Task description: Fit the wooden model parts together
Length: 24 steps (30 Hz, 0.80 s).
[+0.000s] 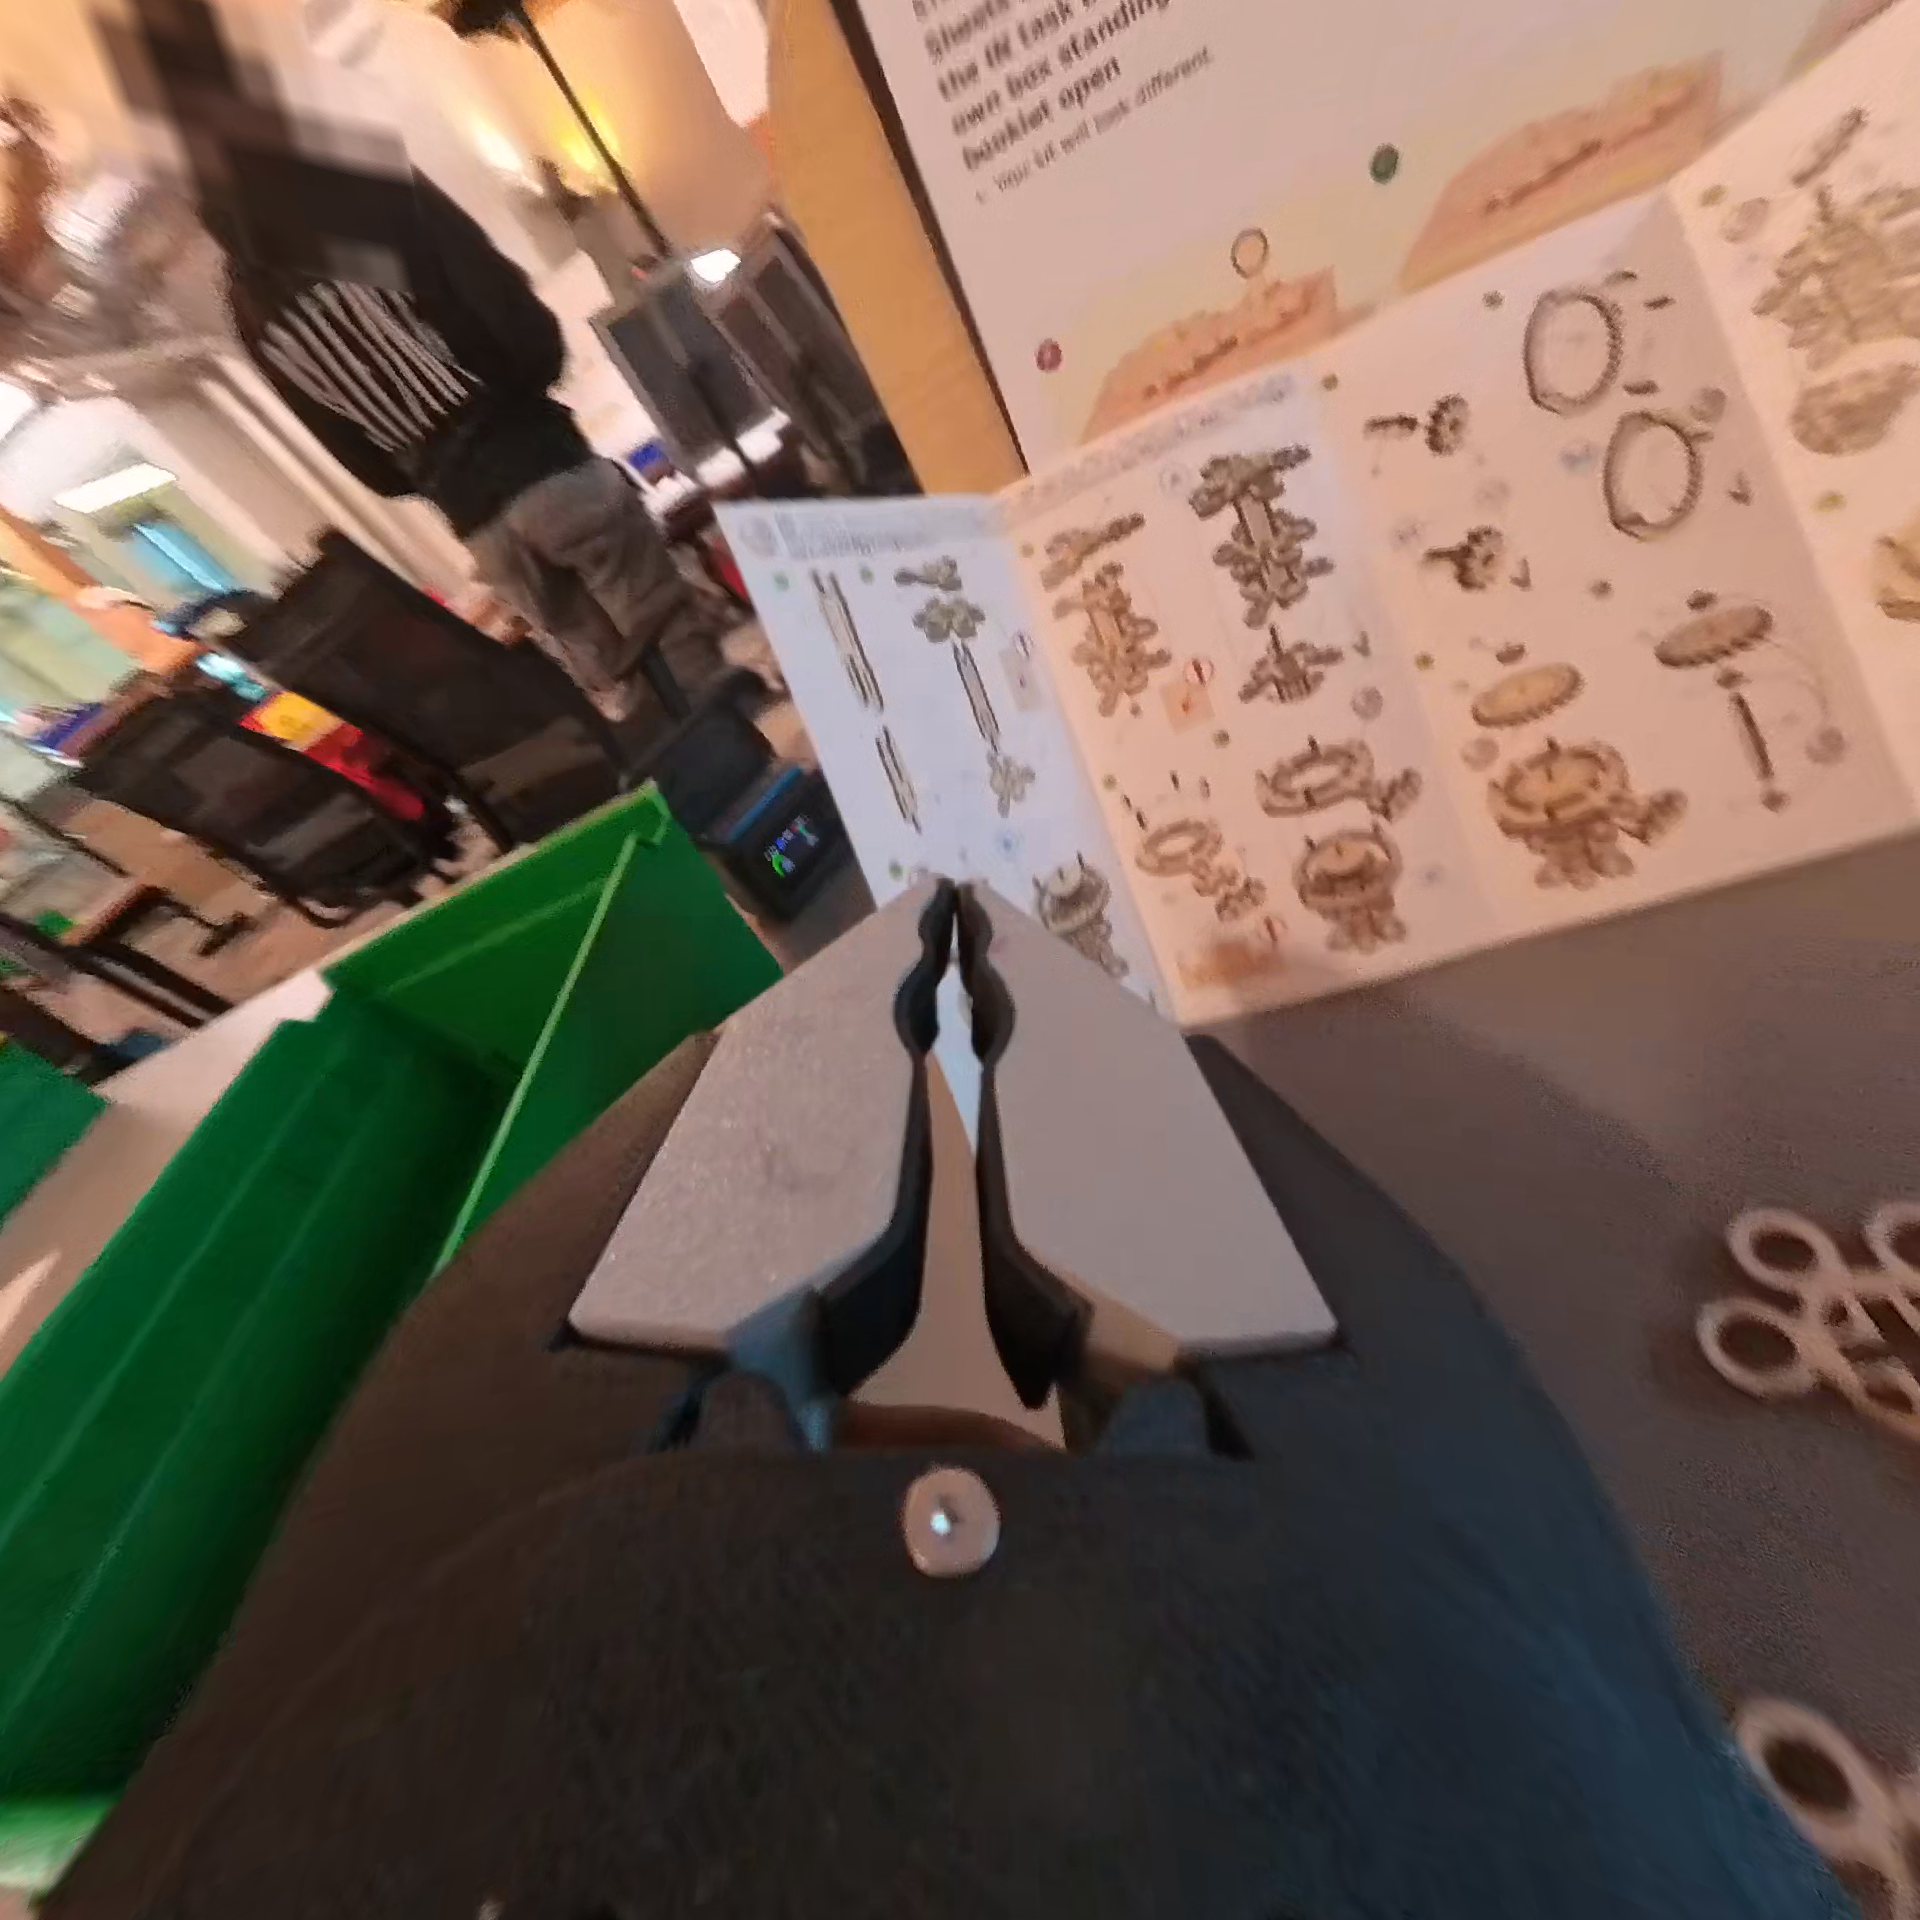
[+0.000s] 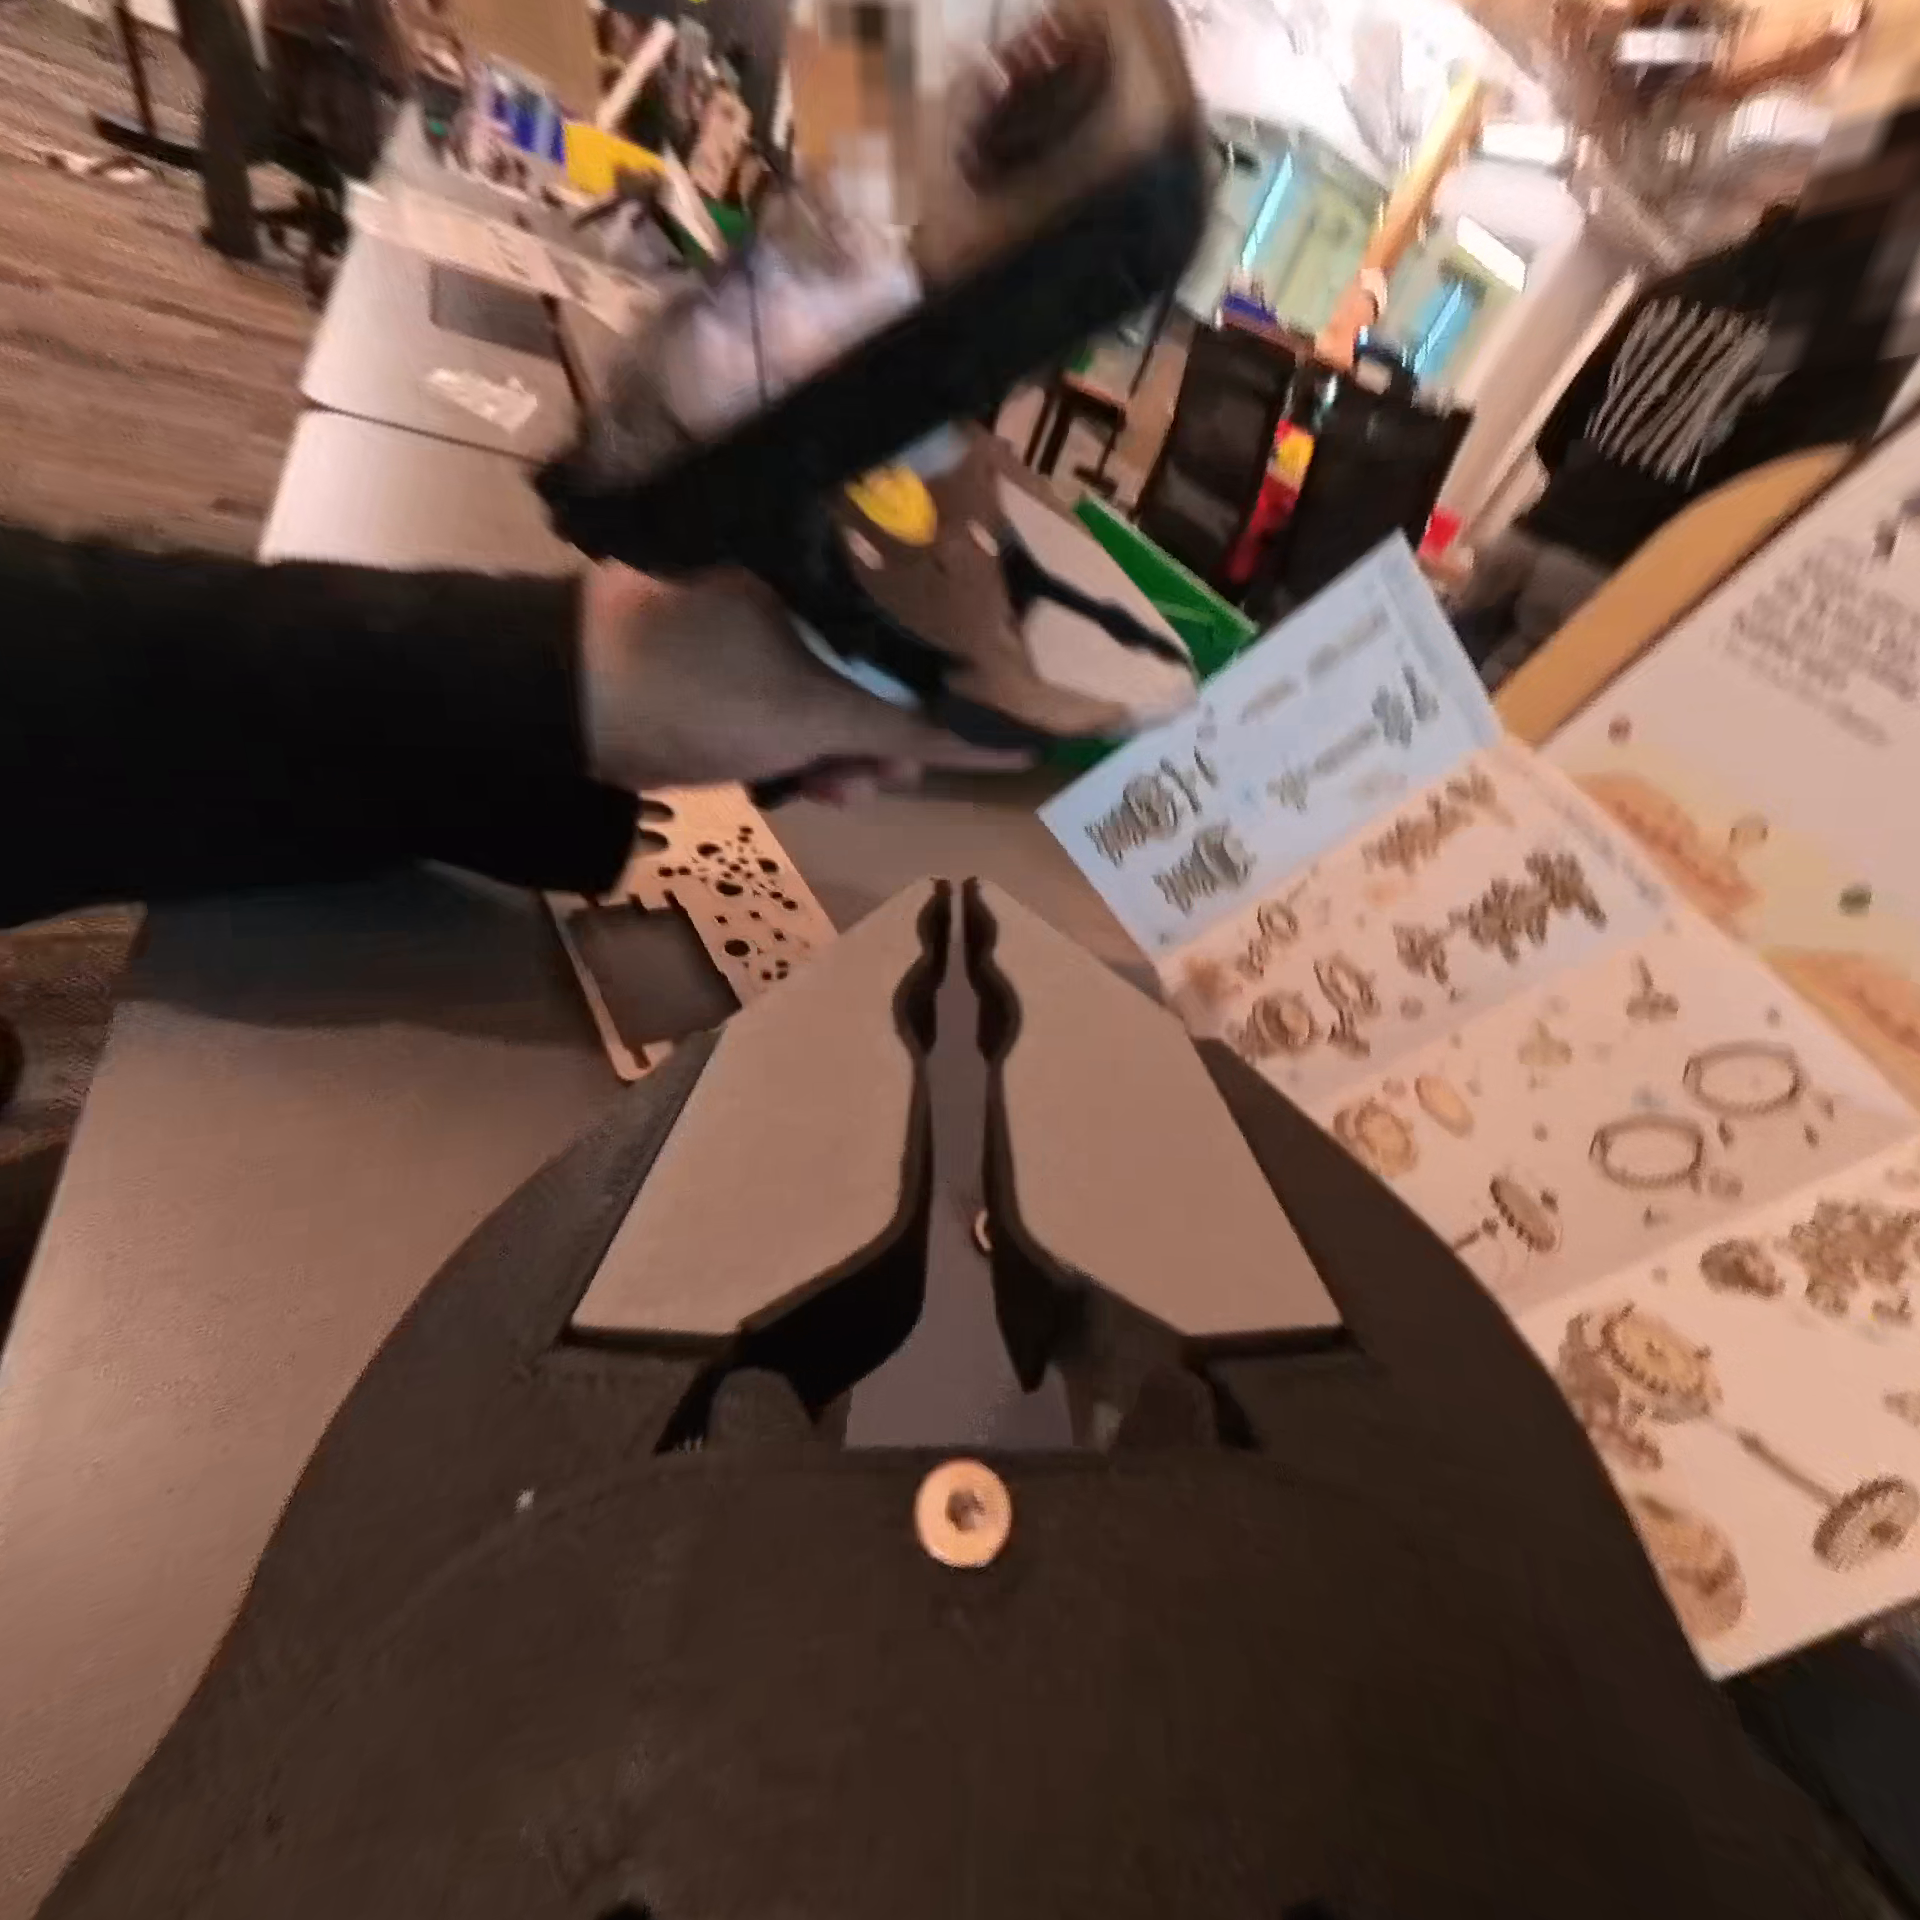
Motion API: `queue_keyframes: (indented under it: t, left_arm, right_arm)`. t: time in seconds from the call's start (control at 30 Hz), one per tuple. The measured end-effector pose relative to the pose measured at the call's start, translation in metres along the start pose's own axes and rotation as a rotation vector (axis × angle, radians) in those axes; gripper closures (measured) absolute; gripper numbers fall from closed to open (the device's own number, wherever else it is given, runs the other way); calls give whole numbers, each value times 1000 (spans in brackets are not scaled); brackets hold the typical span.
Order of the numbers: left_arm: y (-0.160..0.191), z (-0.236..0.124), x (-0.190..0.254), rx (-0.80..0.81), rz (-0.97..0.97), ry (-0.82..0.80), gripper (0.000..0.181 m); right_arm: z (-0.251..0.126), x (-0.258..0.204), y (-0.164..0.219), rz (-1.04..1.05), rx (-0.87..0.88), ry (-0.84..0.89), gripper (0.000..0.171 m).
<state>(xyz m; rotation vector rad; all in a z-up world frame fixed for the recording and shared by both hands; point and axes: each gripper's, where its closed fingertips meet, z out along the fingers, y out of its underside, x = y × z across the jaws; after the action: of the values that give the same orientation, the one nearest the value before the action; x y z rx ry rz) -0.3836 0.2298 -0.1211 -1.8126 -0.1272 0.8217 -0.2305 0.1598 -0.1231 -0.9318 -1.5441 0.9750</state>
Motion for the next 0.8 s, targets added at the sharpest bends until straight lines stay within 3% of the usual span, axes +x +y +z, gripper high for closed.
queue_keyframes:
  t: [0.2,0.3,0.53,0.8]
  left_arm:
    - [-10,6,9,59,139,-159,181]
    - [1,7,9,28,177,-177,181]
    - [8,8,17,3,163,-162,181]
    - [10,7,21,3,161,-148,181]
  right_arm:
    - [-3,-36,-28,-157,118,-66,171]
    - [-2,-51,-43,-258,167,-25,171]
    - [13,-60,-43,-381,118,69,171]
    - [17,-52,-33,-369,55,100,171]
